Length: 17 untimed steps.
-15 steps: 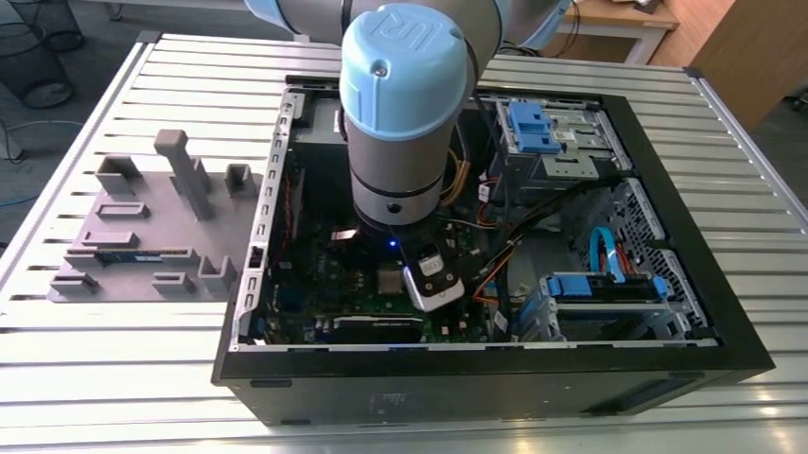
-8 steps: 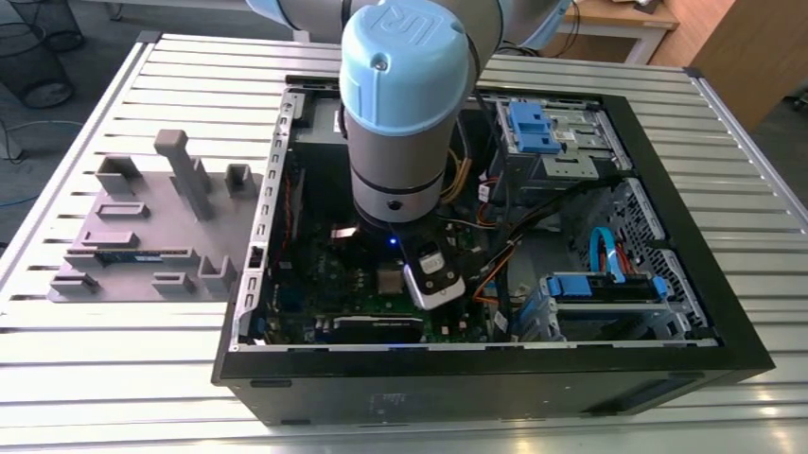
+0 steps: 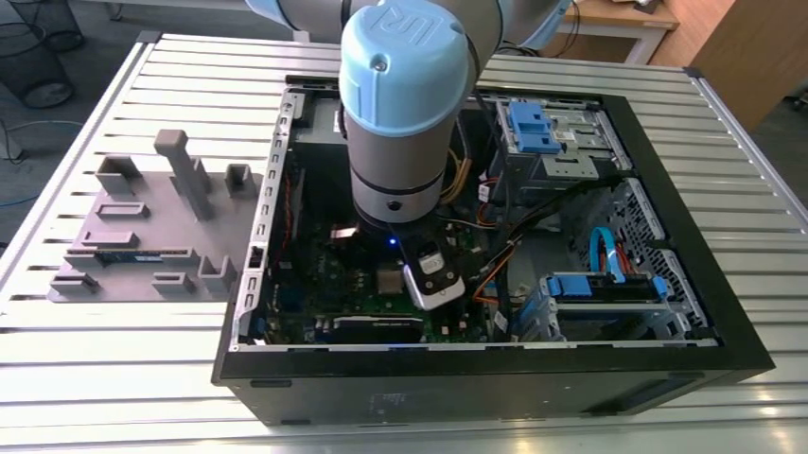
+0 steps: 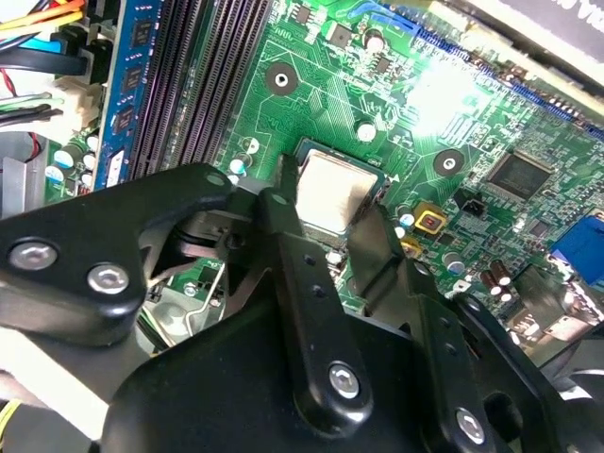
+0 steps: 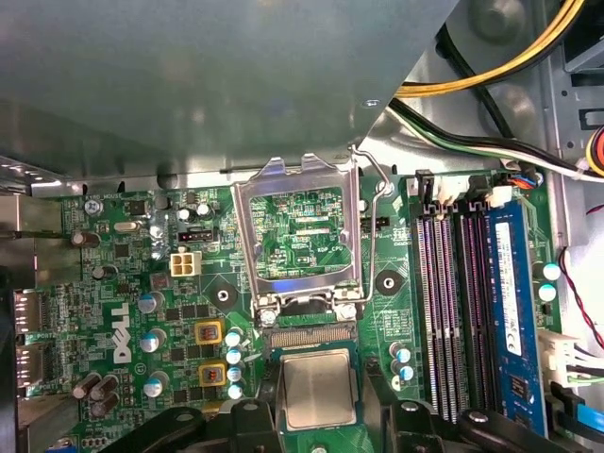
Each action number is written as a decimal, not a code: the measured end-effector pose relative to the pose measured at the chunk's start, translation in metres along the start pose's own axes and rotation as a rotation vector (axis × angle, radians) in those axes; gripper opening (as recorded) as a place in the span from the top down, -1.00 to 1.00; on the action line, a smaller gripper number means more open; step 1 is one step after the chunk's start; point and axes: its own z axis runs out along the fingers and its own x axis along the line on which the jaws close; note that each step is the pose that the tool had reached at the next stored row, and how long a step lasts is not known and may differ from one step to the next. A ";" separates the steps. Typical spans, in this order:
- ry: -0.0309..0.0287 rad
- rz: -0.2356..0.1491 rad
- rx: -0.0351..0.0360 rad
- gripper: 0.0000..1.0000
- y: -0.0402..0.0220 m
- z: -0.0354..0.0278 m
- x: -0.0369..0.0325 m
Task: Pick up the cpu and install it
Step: 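Place the cpu into insertion slot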
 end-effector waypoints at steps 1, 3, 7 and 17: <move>0.0001 0.000 0.0000 0.04 0.0000 0.0000 0.0000; 0.0000 0.000 0.0000 -0.07 0.0000 0.0001 0.0000; -0.0001 0.000 0.0003 -0.20 -0.0001 0.0025 -0.0005; -0.0003 0.000 0.0054 -0.20 -0.0003 0.0075 -0.0019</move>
